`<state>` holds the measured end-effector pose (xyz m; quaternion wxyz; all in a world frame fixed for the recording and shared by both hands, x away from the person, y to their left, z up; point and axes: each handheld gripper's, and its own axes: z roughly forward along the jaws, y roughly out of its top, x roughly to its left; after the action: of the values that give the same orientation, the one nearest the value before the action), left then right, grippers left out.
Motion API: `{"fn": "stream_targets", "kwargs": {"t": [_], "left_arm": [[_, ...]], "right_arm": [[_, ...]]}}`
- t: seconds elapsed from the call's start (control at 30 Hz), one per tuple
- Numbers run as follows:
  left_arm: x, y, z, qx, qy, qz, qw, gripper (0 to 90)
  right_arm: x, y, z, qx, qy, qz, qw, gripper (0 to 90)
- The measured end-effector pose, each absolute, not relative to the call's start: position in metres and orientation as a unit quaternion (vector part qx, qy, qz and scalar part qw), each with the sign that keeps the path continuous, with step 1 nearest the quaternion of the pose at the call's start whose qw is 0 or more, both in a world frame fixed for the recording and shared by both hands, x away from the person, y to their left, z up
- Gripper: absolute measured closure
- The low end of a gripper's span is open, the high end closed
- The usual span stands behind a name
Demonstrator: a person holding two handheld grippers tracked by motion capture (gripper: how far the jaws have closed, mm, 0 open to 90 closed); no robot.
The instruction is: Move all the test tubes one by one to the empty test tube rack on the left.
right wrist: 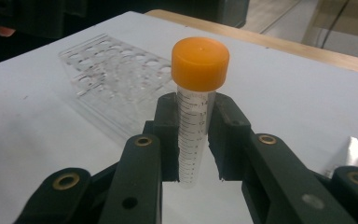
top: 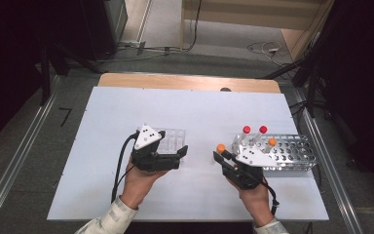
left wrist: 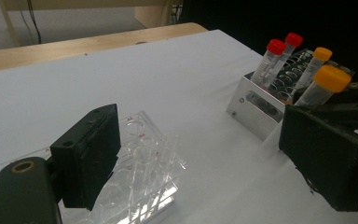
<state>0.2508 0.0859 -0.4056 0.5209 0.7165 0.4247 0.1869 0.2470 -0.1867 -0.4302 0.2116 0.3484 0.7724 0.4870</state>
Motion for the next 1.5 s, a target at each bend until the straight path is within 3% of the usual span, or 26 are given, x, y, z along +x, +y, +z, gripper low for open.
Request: {"fn": "stream_targets", "kwargs": {"t": [0.37,1.1,1.3,1.5], "left_arm": [[0.246,0.079,-0.405,0.726,0.404,0.174,0.529,20.4],[0.243,0.075,-0.410,0.749,0.363,0.158,0.531,68.4],[0.244,0.076,-0.409,0.747,0.364,0.156,0.533,69.7],[0.244,0.082,-0.405,0.740,0.369,0.158,0.541,70.3]], "right_arm": [[0.248,-0.141,-0.444,0.322,0.796,0.477,0.186,71.2],[0.248,-0.109,-0.437,0.297,0.803,0.486,0.174,71.2],[0.248,-0.109,-0.437,0.298,0.804,0.485,0.174,70.8],[0.248,-0.111,-0.436,0.292,0.808,0.488,0.151,49.7]]}}
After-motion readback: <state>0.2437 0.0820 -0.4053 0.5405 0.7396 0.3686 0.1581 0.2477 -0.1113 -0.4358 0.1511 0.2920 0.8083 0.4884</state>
